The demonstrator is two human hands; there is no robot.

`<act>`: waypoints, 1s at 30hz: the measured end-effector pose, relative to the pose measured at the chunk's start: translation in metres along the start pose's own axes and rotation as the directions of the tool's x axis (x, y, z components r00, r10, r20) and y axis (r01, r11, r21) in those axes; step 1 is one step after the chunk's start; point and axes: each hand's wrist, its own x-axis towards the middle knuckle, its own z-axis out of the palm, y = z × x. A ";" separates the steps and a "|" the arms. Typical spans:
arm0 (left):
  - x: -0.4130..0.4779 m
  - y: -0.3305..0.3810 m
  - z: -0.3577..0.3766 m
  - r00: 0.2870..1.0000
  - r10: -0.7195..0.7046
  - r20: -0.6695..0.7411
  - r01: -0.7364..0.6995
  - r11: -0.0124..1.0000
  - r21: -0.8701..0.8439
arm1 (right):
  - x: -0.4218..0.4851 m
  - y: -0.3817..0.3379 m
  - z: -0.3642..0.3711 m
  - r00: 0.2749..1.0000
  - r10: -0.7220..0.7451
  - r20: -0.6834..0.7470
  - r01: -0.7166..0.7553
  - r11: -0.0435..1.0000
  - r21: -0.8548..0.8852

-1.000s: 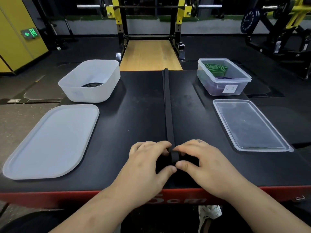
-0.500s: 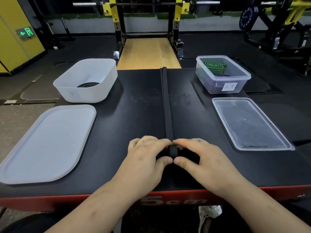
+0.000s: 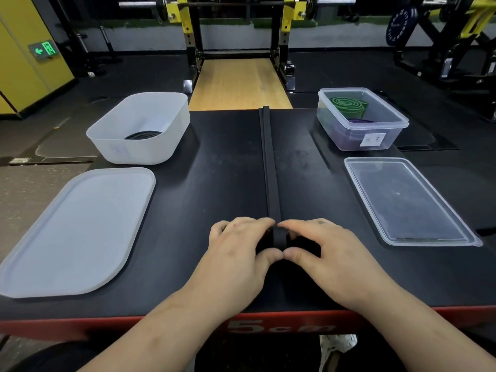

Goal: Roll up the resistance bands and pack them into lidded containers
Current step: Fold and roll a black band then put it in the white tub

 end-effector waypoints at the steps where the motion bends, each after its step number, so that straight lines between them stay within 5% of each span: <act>1: -0.001 -0.001 0.000 1.000 -0.008 0.005 0.008 1.000 -0.012 | 0.001 0.001 0.000 1.000 -0.002 0.006 0.002 1.000 -0.010; 19: -0.024 0.009 0.001 0.989 0.151 0.005 -0.151 0.988 0.040 | -0.023 -0.003 -0.005 0.994 -0.051 0.092 0.053 0.998 -0.016; 30: -0.017 0.015 -0.003 0.995 0.095 -0.010 -0.094 0.995 0.040 | -0.018 0.003 -0.003 0.999 -0.035 0.011 0.035 0.999 0.004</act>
